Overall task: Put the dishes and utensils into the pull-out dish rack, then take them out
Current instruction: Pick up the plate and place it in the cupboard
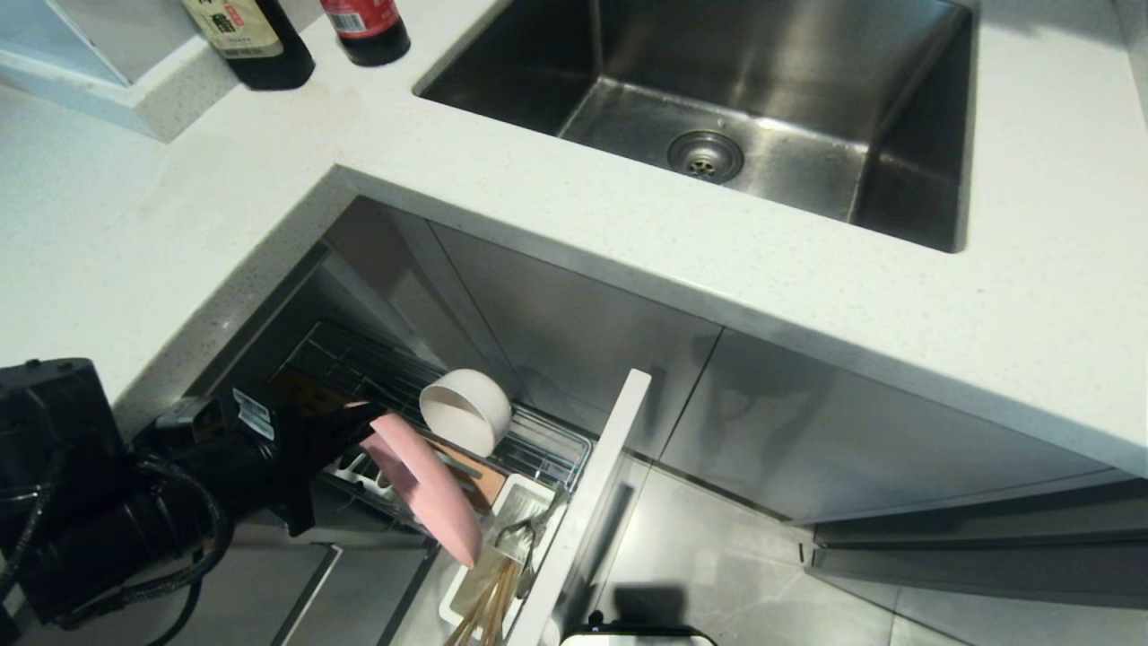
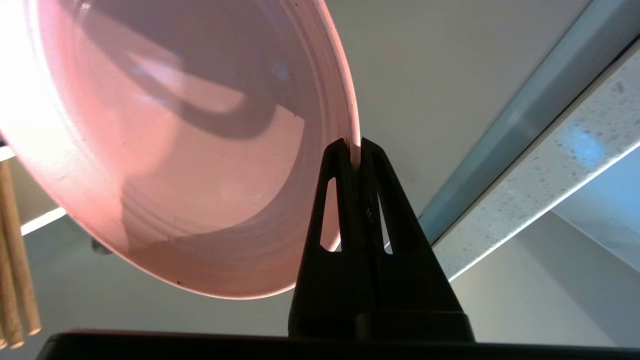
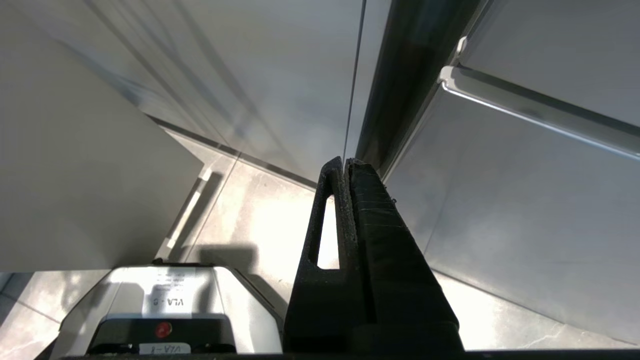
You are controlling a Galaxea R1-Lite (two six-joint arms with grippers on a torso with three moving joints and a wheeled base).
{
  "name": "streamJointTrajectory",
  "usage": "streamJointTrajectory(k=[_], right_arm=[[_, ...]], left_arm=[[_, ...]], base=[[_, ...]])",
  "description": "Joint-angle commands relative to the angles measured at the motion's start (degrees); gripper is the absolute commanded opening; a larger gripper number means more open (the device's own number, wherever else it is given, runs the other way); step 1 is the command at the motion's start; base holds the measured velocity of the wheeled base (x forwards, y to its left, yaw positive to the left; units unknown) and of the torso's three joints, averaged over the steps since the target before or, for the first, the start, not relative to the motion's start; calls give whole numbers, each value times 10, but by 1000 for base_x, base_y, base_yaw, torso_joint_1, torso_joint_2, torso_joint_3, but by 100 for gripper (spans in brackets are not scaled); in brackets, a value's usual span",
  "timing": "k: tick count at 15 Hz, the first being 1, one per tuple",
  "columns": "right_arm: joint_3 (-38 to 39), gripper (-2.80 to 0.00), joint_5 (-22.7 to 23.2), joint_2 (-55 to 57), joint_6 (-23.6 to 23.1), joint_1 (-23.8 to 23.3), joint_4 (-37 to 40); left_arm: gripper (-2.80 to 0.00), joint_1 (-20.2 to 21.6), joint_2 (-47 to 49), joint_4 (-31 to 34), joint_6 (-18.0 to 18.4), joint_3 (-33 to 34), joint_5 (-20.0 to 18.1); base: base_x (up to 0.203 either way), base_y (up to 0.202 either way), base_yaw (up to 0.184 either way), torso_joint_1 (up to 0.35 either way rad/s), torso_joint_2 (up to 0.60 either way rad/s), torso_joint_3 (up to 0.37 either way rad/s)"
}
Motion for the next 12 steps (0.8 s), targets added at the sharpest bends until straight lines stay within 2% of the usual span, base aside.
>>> streamJointTrajectory(k=[1,5,8,12], right_arm=[[1,-280,0,0,0,0,0],[1,-280,0,0,0,0,0],[1,-280,0,0,0,0,0],[1,-280,0,0,0,0,0]], left_arm=[[-280,-10,-36,-22,-1,-2,0],[-280,-22,-67,-21,37,-1,1],[-280,-23,-68,-19,40,-3,-1],[-280,-58,-90,-19,39,-6,0]], base=[[0,0,0,0,0,0],[0,0,0,0,0,0],[0,0,0,0,0,0],[0,0,0,0,0,0]])
